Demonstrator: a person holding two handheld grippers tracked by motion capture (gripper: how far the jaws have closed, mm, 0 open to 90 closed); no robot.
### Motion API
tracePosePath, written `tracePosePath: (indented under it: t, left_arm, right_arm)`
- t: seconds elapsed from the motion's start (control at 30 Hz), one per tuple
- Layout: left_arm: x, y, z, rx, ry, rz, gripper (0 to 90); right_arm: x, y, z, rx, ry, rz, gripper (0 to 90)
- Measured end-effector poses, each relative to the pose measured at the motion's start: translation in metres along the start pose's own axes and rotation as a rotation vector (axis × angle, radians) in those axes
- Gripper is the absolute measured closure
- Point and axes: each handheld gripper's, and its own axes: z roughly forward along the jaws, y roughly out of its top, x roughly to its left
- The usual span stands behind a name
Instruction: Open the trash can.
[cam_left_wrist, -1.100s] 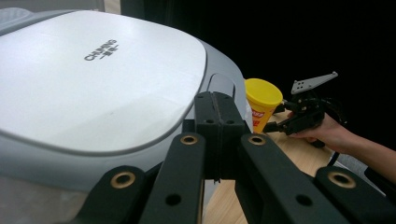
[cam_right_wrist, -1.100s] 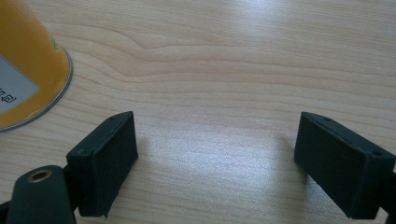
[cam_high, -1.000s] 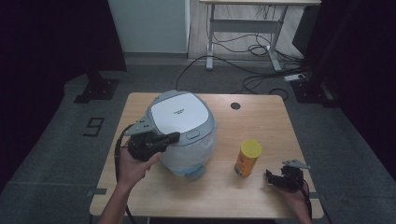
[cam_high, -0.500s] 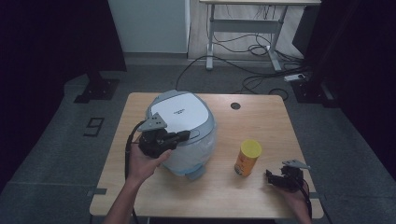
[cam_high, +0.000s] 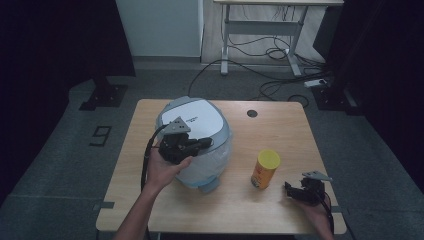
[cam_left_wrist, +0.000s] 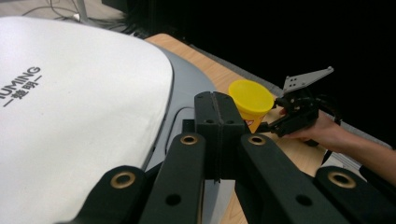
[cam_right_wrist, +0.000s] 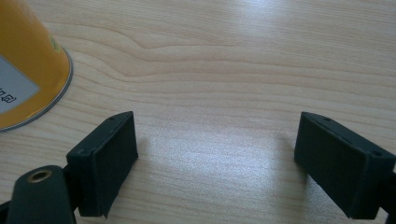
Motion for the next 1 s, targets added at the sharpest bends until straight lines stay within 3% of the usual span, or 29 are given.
tracePosePath:
  t: [1.0]
  left_arm:
    - [0.0041,-0.0022,0.0042,0.004,-0.035,-0.034,90.0]
  right_arm:
    - [0.0003,-0.0004,-0.0001,-0.001,0.004,-0.004,12.6]
